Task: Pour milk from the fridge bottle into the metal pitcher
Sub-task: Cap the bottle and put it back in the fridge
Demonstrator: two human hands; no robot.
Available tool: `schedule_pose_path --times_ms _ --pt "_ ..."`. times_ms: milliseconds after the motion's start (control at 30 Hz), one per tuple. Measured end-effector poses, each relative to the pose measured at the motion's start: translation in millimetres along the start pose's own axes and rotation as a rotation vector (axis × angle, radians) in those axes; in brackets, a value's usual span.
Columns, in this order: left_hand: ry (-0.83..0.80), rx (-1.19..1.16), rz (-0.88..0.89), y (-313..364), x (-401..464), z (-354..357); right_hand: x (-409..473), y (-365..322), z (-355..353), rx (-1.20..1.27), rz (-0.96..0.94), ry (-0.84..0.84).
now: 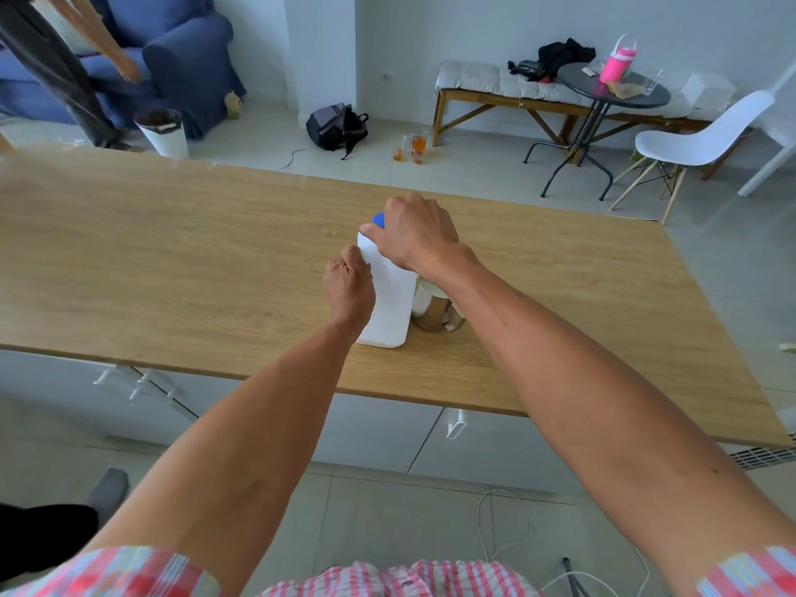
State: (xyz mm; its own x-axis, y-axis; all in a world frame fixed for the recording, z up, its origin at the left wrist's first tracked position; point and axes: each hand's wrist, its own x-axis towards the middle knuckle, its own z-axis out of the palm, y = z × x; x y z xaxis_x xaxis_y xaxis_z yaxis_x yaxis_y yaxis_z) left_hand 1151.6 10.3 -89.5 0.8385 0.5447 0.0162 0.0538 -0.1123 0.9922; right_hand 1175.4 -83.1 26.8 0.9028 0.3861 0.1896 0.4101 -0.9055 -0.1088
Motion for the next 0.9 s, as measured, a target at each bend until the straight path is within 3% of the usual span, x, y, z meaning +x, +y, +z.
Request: schedule_pose_path --times_ms 133,400,533,733,900 --pt "-0.05 -0.017 -0.019 3 -4 -2 -11 15 12 0.128 0.082 0.079" --pt "-0.14 -0.082 -0.054 11 -9 -11 -70 37 60 0.872 0.481 0.342" --pt "-0.148 -0.076 -0.057 20 -11 -23 -93 28 97 0.936 0.674 0.225" --pt "-0.151 -0.081 -0.03 35 -17 -41 -105 -4 113 1.277 0.868 -0.17" --pt "-0.143 -0.118 -0.022 42 -21 -56 -101 -15 120 1.582 0.954 -0.239"
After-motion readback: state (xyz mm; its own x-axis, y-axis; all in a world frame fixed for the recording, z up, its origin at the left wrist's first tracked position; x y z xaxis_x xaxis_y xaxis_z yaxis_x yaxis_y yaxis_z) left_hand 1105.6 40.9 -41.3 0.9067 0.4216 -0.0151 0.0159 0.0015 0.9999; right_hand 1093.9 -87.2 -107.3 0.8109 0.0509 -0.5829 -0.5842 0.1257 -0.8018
